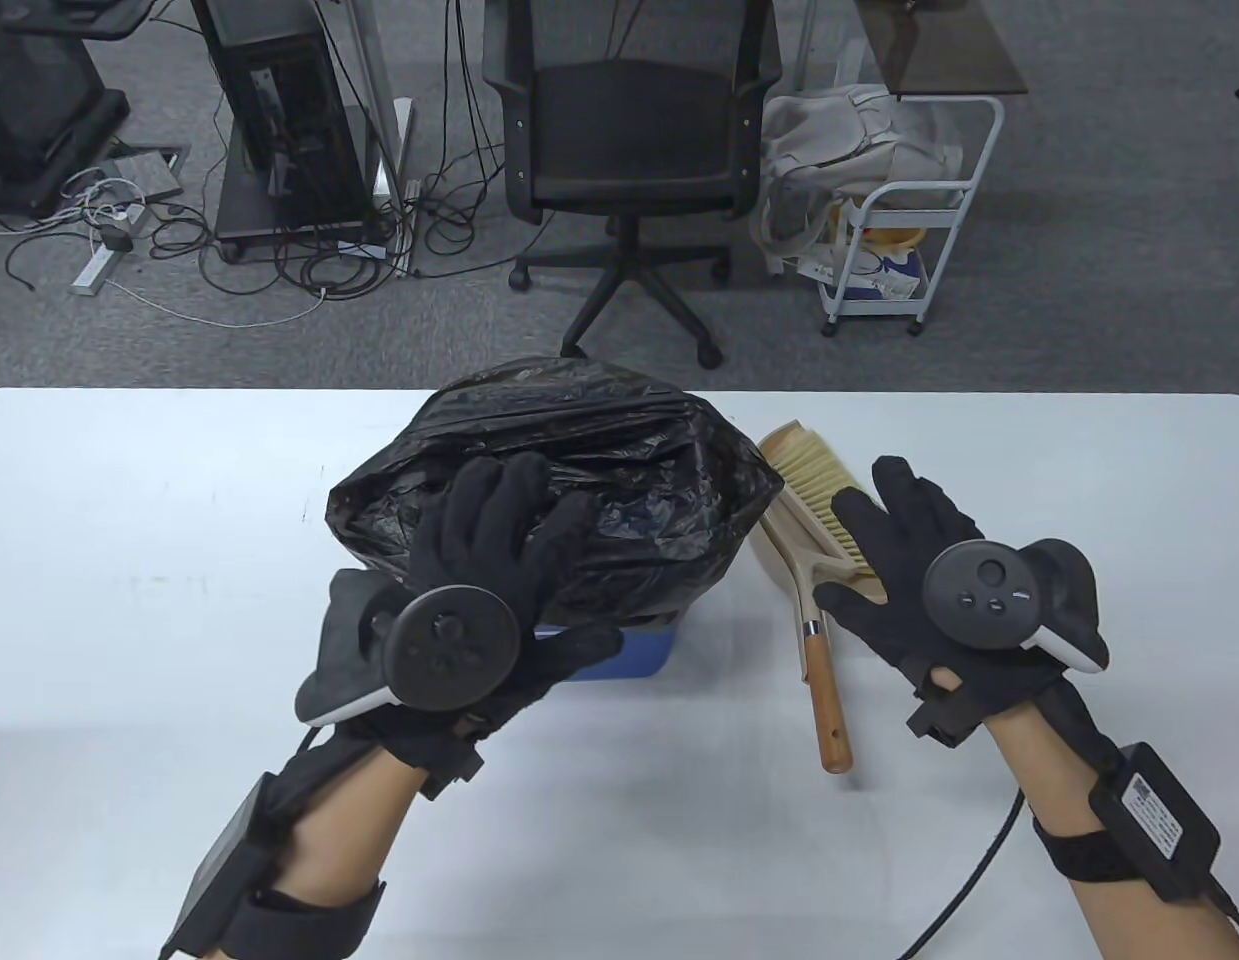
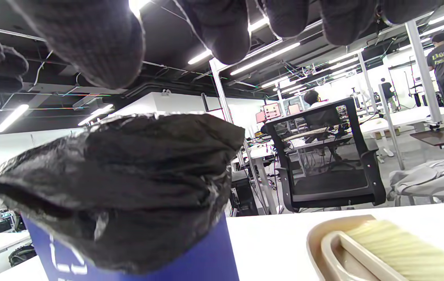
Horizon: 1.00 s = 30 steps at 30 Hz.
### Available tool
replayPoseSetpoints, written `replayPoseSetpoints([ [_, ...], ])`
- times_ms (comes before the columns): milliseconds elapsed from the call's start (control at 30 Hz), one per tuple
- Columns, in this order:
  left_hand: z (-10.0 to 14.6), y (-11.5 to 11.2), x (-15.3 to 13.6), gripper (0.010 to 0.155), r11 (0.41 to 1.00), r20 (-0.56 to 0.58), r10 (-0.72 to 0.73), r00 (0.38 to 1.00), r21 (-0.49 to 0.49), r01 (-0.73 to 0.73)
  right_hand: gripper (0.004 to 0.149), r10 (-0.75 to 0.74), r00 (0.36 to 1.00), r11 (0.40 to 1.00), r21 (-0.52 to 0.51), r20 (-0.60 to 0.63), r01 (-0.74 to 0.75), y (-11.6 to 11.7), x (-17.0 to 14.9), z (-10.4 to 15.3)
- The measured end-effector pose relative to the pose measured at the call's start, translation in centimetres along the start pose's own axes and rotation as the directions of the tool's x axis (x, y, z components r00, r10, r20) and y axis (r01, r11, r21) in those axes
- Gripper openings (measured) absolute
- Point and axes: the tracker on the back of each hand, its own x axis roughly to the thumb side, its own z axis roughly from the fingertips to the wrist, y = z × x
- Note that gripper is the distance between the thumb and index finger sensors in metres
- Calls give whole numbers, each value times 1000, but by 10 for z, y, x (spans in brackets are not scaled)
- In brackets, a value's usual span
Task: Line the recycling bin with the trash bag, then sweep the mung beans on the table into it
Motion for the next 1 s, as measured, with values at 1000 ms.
replayPoseSetpoints([
  [1000,15,-134,66,87,997,221,21,975,-72,-5,88,189,964,955,194,188,-225,95,21,83],
])
